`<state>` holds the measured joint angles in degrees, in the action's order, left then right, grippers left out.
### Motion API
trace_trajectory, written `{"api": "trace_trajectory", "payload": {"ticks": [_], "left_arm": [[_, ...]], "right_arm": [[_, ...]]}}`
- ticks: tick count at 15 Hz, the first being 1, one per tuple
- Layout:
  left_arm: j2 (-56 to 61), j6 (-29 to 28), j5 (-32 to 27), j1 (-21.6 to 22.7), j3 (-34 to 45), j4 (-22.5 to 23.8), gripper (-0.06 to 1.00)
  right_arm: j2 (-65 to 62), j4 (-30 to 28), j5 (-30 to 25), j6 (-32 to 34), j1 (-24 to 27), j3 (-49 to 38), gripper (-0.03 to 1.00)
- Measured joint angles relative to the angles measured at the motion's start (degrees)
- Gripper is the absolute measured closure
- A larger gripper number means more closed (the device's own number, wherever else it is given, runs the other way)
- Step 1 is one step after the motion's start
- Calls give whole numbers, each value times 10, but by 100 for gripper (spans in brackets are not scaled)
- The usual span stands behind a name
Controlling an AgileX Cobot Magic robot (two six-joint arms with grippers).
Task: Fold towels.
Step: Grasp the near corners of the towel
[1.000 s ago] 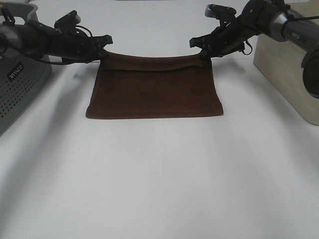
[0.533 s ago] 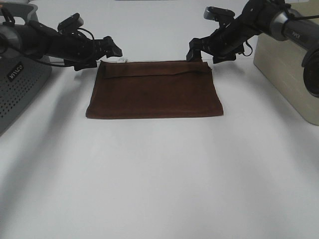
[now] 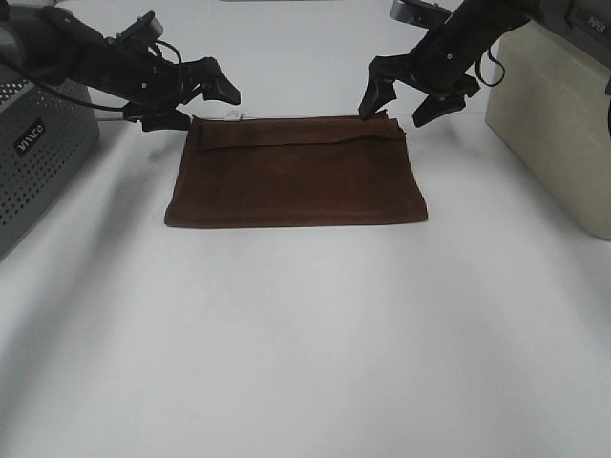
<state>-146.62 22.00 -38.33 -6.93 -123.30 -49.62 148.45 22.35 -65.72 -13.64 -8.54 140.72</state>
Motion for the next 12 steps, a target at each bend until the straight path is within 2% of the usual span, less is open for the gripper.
{"api": "trace_trajectory", "payload": {"ticks": [1,4,6,9,12], "left_arm": [[10,-28,-22,0,0,25,-1],[29,-91,-113,0,-3,83,-1],[65,-121,-127,0,17,121,-1],[135,-138,-113,0,121,147,-1],[215,-148,-21,2,301,151,-1]], "right_arm": [[-4,0,-25,6,0,0,7],[-10,-1,-35,60,0,-8,12],[-29,-1,-35,68,0,-61,16],[-86,-2,-38,57,0,-165,18],[-152,-1,-20,49,0,-293,19]]}}
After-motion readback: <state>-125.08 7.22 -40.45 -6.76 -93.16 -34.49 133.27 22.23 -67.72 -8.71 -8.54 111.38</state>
